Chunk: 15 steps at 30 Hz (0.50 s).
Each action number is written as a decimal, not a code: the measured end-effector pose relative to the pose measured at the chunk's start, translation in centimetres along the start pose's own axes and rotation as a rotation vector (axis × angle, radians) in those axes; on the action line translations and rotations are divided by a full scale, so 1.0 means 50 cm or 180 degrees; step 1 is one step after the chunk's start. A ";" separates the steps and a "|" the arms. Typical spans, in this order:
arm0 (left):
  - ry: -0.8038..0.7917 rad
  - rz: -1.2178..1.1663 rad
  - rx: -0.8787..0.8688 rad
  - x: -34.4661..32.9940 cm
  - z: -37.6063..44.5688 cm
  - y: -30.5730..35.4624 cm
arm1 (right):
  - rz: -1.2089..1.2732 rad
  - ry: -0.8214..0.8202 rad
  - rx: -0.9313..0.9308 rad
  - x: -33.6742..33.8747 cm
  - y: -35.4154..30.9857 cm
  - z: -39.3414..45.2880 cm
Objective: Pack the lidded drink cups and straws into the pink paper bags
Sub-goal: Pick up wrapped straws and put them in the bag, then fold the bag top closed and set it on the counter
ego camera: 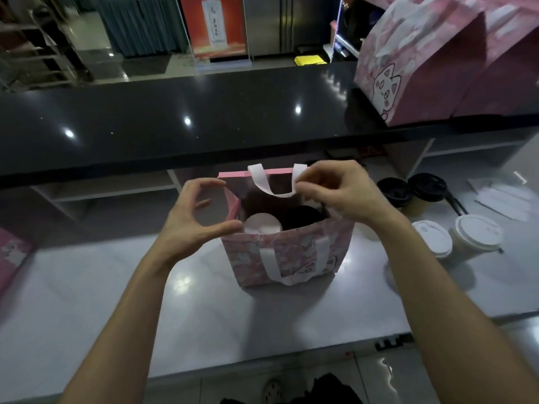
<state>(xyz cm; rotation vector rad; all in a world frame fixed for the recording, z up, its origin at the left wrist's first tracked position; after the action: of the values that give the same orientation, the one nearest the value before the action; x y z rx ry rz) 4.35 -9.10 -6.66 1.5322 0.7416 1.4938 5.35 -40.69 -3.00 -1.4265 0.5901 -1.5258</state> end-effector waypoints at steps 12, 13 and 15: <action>-0.1131 -0.0250 0.0466 -0.035 0.056 -0.052 | 0.0520 -0.0897 -0.0784 0.061 0.200 -0.049; -0.1082 -0.0328 0.0491 -0.031 0.062 -0.053 | 0.0542 -0.0899 -0.0762 0.059 0.201 -0.038; -0.0843 -0.0487 0.0490 -0.025 0.072 -0.056 | 0.0615 -0.0764 -0.0747 0.058 0.206 -0.021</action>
<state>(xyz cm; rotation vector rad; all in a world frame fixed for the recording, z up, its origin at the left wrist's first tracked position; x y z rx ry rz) 8.15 -9.46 -9.44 1.7071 0.8102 1.1165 7.78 -48.09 -10.45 -1.6500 0.7535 -1.1422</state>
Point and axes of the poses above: each hand's wrist, its own z-axis towards the middle knuckle, its own x-axis out of the back of the hand, y = z × x, the point moved 3 cm from there along z, towards the middle knuckle, and after that the axes turned 1 degree about x, right-handed, at the moved point
